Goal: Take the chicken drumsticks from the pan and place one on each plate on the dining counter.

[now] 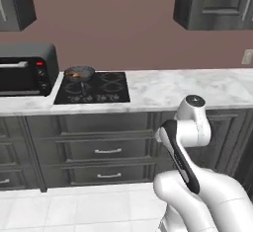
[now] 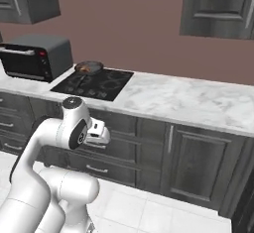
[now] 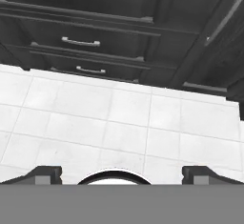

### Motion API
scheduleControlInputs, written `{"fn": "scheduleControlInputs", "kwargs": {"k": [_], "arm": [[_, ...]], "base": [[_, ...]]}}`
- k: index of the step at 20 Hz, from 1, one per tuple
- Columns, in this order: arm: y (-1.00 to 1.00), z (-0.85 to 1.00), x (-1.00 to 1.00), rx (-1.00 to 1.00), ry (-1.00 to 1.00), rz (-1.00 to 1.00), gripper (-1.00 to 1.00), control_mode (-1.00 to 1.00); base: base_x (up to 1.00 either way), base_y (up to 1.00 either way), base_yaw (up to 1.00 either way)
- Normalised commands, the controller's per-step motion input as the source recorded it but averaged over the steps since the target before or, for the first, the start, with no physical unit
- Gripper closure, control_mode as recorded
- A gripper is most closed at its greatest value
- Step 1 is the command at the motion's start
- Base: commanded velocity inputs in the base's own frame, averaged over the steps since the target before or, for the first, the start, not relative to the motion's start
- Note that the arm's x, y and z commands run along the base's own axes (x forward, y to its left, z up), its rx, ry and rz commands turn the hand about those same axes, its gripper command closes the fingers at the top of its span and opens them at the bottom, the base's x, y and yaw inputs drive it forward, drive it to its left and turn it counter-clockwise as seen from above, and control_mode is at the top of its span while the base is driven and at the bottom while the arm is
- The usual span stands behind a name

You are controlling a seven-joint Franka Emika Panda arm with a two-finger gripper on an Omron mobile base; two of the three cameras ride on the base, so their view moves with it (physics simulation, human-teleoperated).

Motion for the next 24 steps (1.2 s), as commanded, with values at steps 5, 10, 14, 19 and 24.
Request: {"fn": "scheduleControlInputs", "kwargs": {"k": [5, 10, 14, 19, 24], "arm": [[0.0, 0.0, 0.0, 0.0, 0.0, 0.0, -1.0, 1.0], [0.0, 0.0, 0.0, 0.0, 0.0, 0.0, -1.0, 1.0], [0.0, 0.0, 0.0, 0.0, 0.0, 0.0, -1.0, 1.0], [0.0, 0.0, 0.0, 0.0, 0.0, 0.0, -1.0, 1.0], [0.0, 0.0, 0.0, 0.0, 0.0, 0.0, -1.0, 1.0]], "base": [[1.0, 0.11, 0.25], [1.0, 0.4, 0.07], [0.83, 0.44, 0.14], [0.61, 0.63, -0.01], [0.56, 0.6, -0.29]]}}
